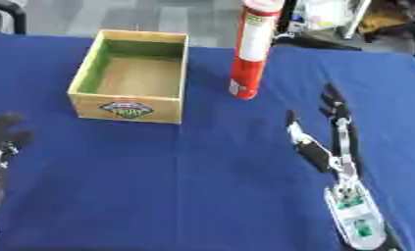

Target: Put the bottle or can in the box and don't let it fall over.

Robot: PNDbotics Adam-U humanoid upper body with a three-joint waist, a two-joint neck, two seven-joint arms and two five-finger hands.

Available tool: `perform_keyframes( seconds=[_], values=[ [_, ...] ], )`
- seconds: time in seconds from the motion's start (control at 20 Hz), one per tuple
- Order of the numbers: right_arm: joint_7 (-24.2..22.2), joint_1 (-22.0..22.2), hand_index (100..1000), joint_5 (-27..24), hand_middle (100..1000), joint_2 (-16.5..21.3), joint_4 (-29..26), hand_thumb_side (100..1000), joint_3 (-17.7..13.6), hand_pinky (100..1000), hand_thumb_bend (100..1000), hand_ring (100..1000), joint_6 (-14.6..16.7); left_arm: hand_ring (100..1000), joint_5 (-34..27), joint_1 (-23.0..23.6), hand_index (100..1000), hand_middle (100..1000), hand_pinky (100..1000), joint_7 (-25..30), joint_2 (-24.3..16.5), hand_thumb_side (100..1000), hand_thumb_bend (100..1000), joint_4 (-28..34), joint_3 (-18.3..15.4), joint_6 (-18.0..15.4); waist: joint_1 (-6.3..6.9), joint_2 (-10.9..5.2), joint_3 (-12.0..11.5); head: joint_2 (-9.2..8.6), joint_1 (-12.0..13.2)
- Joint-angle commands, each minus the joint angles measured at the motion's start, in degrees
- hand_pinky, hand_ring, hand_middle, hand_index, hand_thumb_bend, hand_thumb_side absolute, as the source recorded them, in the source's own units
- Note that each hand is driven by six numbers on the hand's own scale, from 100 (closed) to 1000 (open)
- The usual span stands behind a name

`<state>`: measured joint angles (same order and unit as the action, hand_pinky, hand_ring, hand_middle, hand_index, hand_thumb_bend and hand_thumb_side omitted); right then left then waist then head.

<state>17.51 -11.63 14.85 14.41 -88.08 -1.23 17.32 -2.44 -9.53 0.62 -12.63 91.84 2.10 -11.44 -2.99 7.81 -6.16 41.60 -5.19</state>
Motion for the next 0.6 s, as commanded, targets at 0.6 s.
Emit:
perform_keyframes(
  seconds=[0.6],
  values=[
    [-2.3, -8.7, 1000, -7.9, 969, 9.6, 3.8, 378, 3.7, 873, 350, 956, 0.0, 805, -0.1, -0.5, 942, 853, 854, 0.4, -0.7, 753, 432, 0.8, 0.0, 0.0, 0.30, -1.00, -0.5, -0.33, -0.4]
  ],
)
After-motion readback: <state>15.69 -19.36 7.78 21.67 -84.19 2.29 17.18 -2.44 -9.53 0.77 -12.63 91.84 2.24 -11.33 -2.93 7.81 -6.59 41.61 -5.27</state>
